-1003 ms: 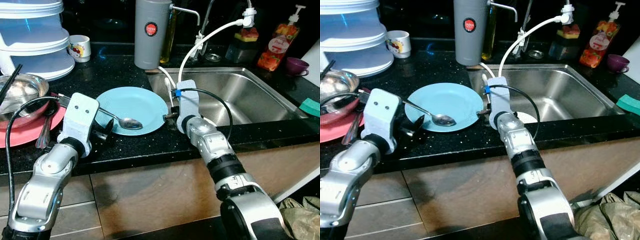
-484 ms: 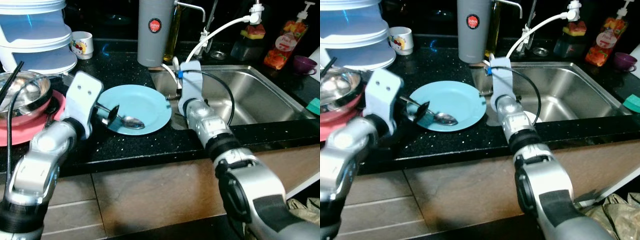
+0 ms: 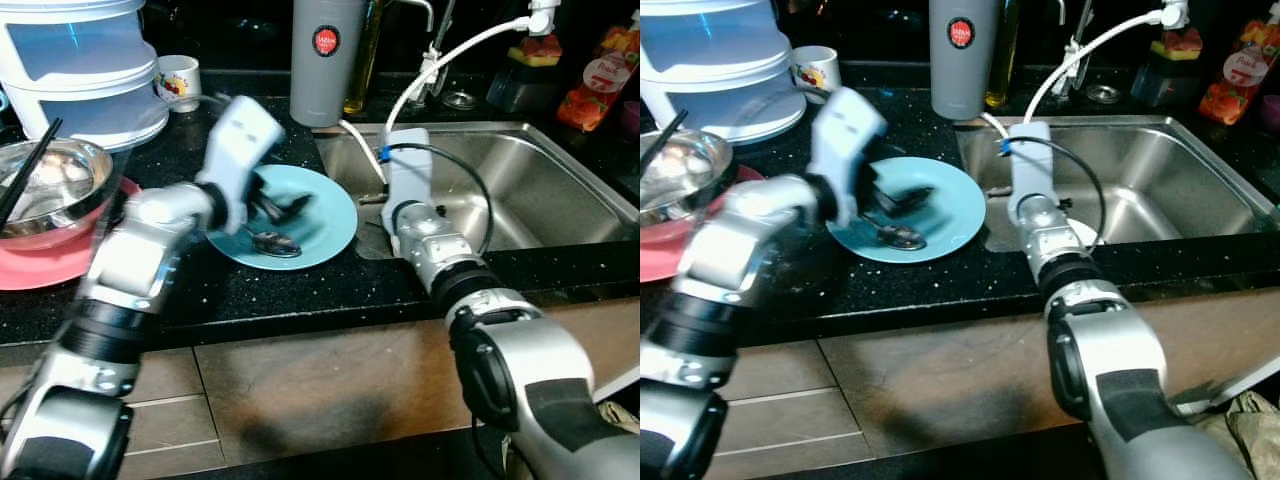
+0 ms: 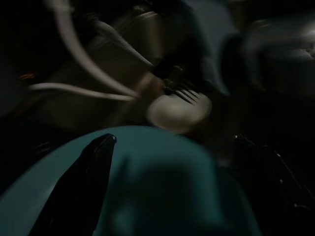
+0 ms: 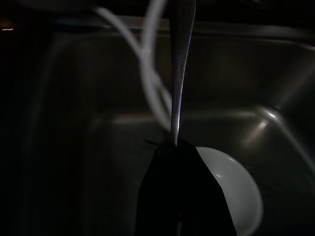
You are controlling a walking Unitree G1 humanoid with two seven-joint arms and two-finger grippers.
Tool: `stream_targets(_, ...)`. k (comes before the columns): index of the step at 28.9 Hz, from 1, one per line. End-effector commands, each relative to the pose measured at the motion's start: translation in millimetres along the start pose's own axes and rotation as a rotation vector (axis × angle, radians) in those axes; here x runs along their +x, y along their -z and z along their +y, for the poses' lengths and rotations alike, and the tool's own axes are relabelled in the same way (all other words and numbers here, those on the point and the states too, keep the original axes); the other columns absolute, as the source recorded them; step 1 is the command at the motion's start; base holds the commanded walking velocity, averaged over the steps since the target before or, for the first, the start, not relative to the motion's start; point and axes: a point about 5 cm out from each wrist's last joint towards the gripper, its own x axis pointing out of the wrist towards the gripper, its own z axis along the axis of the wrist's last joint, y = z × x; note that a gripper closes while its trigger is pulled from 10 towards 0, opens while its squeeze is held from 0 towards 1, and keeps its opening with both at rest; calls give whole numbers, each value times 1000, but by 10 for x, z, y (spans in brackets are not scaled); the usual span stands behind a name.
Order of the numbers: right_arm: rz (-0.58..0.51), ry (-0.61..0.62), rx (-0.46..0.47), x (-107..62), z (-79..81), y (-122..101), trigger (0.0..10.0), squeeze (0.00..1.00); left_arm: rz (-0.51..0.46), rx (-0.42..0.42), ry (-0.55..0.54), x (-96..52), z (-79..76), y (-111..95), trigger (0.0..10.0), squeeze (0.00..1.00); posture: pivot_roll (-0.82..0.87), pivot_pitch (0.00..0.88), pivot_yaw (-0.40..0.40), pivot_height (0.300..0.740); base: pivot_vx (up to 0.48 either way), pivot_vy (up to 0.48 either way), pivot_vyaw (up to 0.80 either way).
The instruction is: Kitchen organization
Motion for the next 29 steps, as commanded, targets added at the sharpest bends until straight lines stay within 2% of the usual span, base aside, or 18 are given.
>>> stream_targets(1,59,17,-20,-1,-109,174,10000,0,26,0,97,70,-120,42,10000,0,118,95,-50,740,0,0,0)
stream_targets(5,164,-34,-53,-25,-87,385,10000,0,126,8,159,92,-198,198,10000,0,122,96,-54,740,0,0,0)
stream_targets(10,215,-55,-49,-45,-51,499,10000,0,146,-1,143,102,-141,206,10000,0,124,96,-52,740,0,0,0)
stream_targets(12,250,-71,-63,-61,-18,572,10000,0,129,-5,122,102,-64,165,10000,0,125,95,-52,740,0,0,0)
stream_targets(16,290,-88,-84,-79,1,648,10000,4,124,-6,131,105,-58,147,10000,0,128,97,-57,740,0,0,0)
stream_targets(17,300,-91,-84,-84,5,667,10000,161,126,-4,136,105,-61,150,10000,0,129,97,-57,740,0,0,0)
stream_targets(18,308,-91,-77,-87,6,677,10000,588,129,-3,141,105,-64,158,10000,0,130,98,-58,740,0,0,0)
stream_targets(19,310,-88,-73,-87,3,677,10000,847,130,-3,143,104,-64,159,10000,0,130,98,-58,740,0,0,0)
stream_targets(20,310,-88,-73,-87,3,677,10000,847,130,-3,143,104,-64,159,10000,0,130,98,-58,740,0,0,0)
stream_targets(21,314,-87,-69,-86,-1,671,10000,1000,129,-3,144,103,-62,154,10000,0,129,98,-59,740,0,0,0)
stream_targets(25,297,-77,-62,-75,-11,626,10000,1000,119,2,129,106,-34,134,10000,0,127,97,-61,740,0,0,0)
stream_targets(26,281,-76,-61,-69,-10,598,10000,949,110,5,112,105,-14,119,10000,0,126,97,-61,740,0,0,0)
stream_targets(27,241,-83,-75,-56,2,536,10000,0,85,19,60,97,40,78,10000,0,124,98,-58,740,0,0,0)
stream_targets(28,214,-90,-86,-49,13,496,10000,0,68,27,23,91,76,52,10000,0,123,96,-56,740,0,0,0)
stream_targets(29,181,-103,-68,-39,41,426,10000,0,46,31,-59,56,154,4,10000,0,120,96,-50,740,0,0,0)
